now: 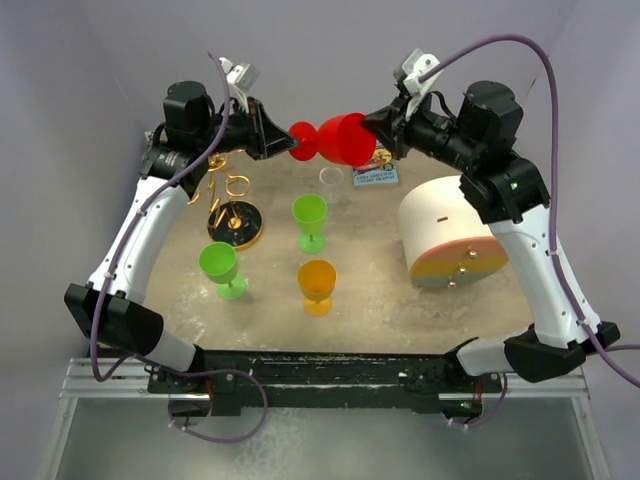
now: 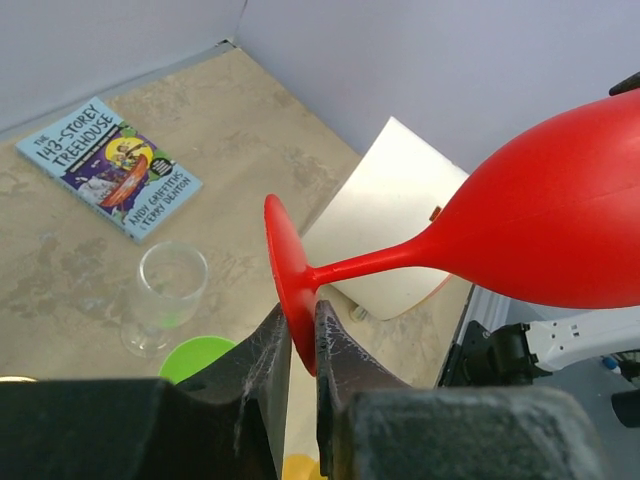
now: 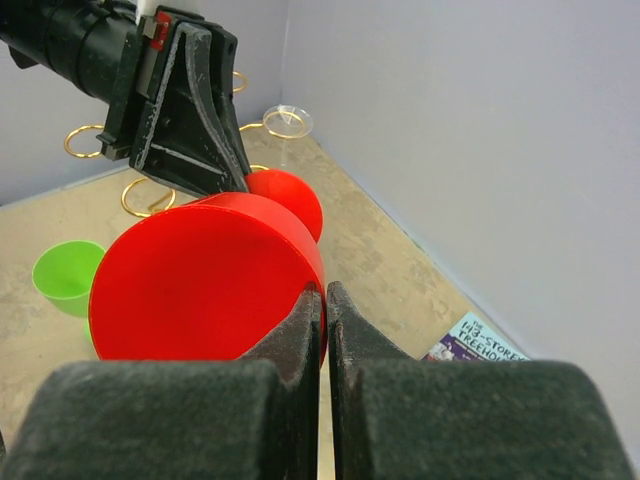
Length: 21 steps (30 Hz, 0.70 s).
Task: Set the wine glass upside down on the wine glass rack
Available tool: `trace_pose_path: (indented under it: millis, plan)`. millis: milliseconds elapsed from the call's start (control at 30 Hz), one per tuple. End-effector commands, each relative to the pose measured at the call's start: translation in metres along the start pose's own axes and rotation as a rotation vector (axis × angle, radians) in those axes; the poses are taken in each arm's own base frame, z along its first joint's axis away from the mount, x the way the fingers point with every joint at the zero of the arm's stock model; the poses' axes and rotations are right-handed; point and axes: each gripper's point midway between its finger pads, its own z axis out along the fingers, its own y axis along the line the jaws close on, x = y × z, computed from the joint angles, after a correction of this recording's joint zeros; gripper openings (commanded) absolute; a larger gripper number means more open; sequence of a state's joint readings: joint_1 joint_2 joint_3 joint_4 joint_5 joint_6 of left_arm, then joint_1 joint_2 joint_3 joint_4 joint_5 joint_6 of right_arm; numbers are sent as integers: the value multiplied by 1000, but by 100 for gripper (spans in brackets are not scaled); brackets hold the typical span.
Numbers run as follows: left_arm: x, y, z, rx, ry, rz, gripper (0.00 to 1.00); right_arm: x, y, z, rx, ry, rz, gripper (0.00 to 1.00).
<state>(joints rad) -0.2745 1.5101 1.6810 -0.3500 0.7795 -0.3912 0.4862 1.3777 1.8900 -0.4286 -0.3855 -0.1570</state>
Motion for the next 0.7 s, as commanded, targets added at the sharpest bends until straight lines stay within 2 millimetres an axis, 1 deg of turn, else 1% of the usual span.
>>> trace_pose_path:
  millis: [0,67,100,200,233,267,433,500,567,600,667]
  plan:
    - [-2,-19,0,111,-16,-8,15,-24,4,-7,-9,-84,-26,0]
    - [1,-22,1,139,-16,-34,8,-23,4,-8,-8,-82,-27,0]
    - [0,-22,1,147,-24,-37,1,-22,5,-7,-11,-79,-28,0]
    - [-4,-21,-5,144,-41,-39,0,-19,6,-10,-15,-68,-33,0]
    - [-6,-19,-6,138,-46,-38,0,-18,7,-12,-15,-64,-35,5]
    - [-9,-17,-9,130,-54,-39,0,-18,7,-14,-15,-61,-34,13]
    - [-23,-7,-28,70,-97,-6,0,-22,7,-27,7,-53,-41,47]
    - [-29,-2,-36,36,-112,13,0,-25,8,-32,7,-54,-52,55]
    - [-35,5,-47,-2,-122,19,0,-28,9,-38,9,-55,-60,60]
    - [-41,7,-53,-24,-137,31,0,-29,9,-40,11,-56,-65,70]
    - [-51,17,-69,-85,-161,43,0,-30,8,-46,21,-58,-71,78]
